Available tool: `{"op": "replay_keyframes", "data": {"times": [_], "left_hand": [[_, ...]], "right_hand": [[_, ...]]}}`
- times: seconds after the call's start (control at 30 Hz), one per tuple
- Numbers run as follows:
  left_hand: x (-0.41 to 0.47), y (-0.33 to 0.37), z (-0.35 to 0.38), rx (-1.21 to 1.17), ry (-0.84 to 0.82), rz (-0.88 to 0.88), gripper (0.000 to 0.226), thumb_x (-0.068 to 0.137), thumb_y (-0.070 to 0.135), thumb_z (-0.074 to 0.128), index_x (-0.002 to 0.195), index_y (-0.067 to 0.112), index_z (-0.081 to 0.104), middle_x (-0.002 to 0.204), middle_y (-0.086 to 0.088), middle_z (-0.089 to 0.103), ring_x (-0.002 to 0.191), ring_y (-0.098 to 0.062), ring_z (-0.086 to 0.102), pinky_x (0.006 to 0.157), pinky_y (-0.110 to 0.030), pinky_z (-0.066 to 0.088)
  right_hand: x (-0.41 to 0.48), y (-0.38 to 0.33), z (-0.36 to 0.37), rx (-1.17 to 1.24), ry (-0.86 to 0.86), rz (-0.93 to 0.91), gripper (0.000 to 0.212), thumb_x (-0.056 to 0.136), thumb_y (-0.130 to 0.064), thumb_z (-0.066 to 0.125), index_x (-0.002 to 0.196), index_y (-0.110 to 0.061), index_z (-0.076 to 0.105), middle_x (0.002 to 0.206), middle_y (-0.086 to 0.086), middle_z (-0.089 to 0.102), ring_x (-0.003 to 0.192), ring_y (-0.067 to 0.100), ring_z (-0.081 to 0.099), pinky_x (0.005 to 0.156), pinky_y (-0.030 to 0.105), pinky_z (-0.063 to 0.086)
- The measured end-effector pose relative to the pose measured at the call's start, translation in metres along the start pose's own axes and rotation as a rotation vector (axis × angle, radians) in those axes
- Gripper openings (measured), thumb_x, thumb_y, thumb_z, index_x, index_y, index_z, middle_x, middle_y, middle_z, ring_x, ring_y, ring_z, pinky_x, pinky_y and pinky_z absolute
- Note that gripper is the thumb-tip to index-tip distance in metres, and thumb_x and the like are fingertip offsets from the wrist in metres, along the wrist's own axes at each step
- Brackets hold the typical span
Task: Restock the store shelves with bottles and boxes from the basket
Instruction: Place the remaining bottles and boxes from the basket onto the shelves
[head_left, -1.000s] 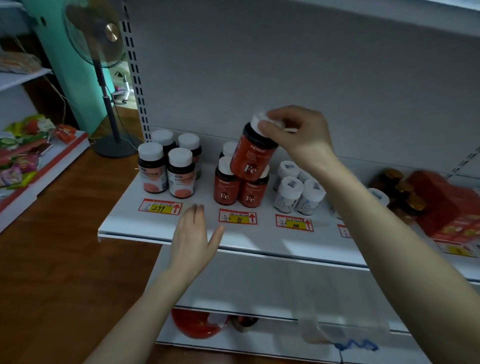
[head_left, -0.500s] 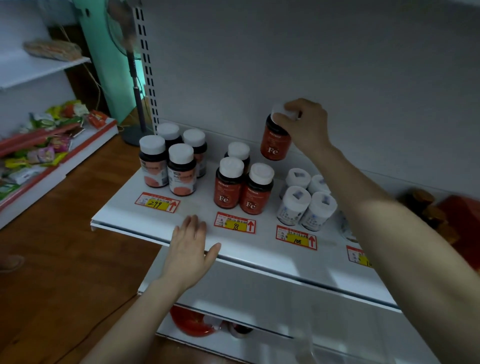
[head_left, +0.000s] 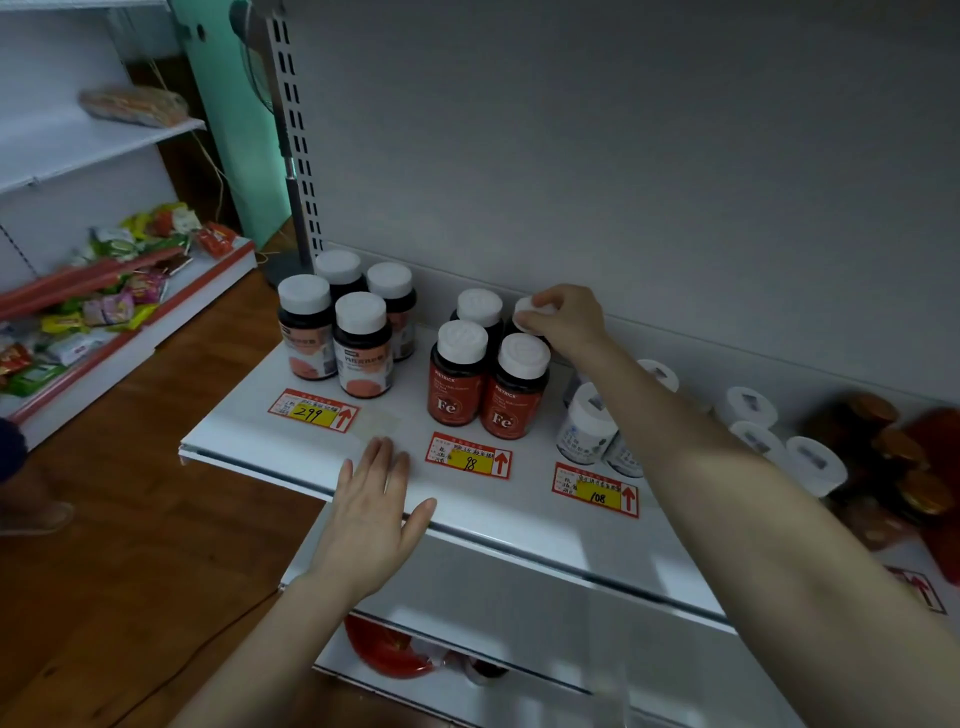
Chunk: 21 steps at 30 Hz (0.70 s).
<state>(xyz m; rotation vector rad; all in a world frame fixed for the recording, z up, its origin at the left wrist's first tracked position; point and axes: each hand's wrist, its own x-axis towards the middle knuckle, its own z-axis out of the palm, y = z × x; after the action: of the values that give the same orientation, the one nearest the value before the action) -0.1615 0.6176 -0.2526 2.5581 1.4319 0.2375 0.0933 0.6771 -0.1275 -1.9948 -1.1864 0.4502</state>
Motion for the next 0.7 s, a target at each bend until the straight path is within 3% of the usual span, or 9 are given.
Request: {"op": "replay_keyframes", "data": {"times": [0.7], "left_hand": [[-0.0019,0.0020,-0.0005,0.043,0.036,0.007,0.077,0.096,0.053,0.010,0.115,-0.002,0.061,0.121,-0.024,0.059,0.118,-0.039,0.053,0.091,-0.055,0.043]], "right_hand": [[0.0005,0.0019,0.0012,0.041,-0.007,0.003,0.036,0.081,-0.023,0.067,0.113,-0.008,0.061,0.124,0.008,0.058,0.112,0.021,0.054,0.081,0.021,0.038]]}}
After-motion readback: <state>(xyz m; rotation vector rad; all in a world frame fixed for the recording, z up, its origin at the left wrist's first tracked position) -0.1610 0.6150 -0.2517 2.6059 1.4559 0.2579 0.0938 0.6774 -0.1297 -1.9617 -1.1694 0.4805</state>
